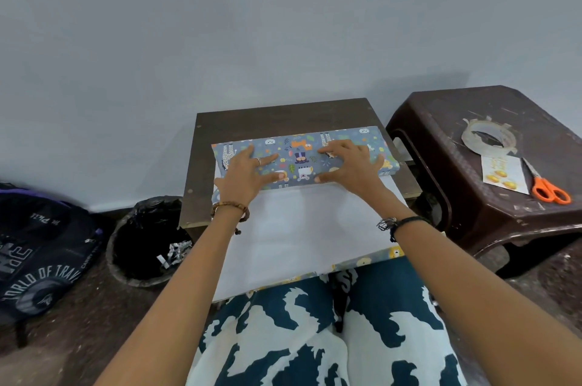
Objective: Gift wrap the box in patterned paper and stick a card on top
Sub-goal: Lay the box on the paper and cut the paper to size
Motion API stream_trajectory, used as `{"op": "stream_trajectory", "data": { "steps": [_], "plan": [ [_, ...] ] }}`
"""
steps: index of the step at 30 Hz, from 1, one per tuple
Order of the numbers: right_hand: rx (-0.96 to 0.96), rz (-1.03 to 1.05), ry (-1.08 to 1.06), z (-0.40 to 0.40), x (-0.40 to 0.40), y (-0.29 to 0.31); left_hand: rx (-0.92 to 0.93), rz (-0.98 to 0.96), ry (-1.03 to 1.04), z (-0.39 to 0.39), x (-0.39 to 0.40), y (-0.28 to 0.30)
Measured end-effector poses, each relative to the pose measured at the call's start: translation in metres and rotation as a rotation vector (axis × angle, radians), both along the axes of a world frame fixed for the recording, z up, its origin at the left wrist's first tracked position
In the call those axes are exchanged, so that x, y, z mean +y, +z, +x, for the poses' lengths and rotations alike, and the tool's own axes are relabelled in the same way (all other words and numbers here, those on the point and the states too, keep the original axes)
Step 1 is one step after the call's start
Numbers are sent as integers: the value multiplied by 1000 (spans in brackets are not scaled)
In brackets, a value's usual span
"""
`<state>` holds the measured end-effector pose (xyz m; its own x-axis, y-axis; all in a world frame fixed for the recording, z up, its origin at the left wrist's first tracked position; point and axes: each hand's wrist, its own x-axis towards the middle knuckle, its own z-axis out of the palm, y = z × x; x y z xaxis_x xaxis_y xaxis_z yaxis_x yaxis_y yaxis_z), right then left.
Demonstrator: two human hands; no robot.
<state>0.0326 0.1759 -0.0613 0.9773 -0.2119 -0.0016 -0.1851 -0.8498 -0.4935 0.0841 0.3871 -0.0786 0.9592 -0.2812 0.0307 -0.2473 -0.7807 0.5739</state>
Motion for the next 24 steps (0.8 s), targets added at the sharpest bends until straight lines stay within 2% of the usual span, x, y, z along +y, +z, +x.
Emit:
{"op": "stream_trajectory", "data": {
  "steps": [8,10,13,16,19,24],
  "plan": [
    [-25,69,-38,-2,-2,-3,1,8,14,-6,-1,5],
    [-29,51,-34,-1,-3,-3,-2,-144,93,-9,3,3],
    [-27,24,-28,0,-2,-4,-60,-481,443,-13,20,-4],
    [-22,-9,-16,0,-2,-3,112,-687,701,-16,35,-13],
    [-10,-84,13,0,0,-2,250,-722,715,-16,38,-17],
    [-16,-215,54,-5,7,-3,288,-808,745,-11,37,-13]
  ]
}}
